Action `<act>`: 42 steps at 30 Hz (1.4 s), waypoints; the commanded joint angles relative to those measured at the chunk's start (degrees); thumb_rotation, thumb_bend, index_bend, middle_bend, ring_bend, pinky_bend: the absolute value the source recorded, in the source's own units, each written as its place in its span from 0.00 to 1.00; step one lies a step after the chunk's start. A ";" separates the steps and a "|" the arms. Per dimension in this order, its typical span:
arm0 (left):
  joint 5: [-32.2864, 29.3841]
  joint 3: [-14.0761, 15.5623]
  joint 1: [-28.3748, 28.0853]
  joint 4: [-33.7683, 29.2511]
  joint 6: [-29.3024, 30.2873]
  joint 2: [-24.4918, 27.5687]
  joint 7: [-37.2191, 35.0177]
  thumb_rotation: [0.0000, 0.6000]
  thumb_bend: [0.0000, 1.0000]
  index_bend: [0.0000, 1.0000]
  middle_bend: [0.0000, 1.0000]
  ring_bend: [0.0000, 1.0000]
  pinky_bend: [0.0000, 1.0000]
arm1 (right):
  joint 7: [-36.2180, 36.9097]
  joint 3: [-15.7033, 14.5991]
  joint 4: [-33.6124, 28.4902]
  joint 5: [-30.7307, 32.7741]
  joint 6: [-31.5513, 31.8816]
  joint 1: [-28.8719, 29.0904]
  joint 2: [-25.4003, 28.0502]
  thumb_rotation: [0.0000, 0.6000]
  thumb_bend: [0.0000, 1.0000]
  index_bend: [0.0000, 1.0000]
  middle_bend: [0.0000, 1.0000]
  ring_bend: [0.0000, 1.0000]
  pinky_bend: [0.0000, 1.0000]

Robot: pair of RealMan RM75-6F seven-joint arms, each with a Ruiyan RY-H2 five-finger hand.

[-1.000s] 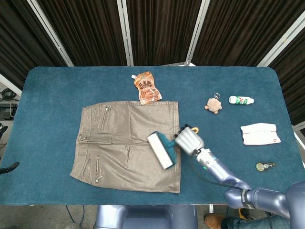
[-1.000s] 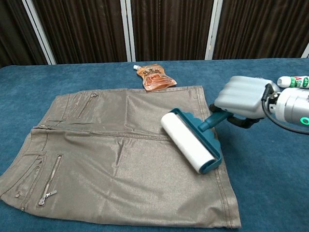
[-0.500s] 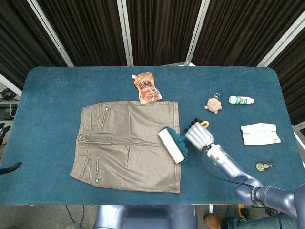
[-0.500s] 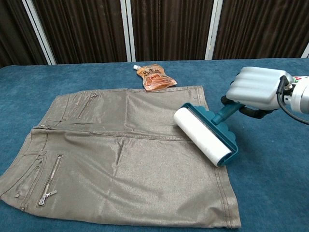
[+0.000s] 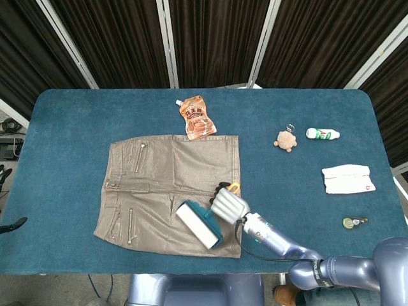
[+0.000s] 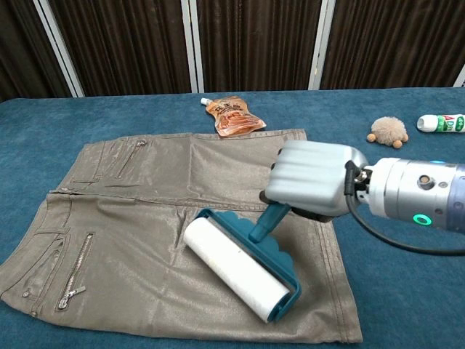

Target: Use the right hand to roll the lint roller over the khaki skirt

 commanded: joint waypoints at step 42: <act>-0.53 0.06 -0.49 -0.18 -0.84 -0.68 1.64 1.00 0.00 0.00 0.00 0.00 0.00 | -9.66 -3.89 3.05 3.17 3.00 0.90 -0.28 1.00 0.96 0.50 0.56 0.45 0.44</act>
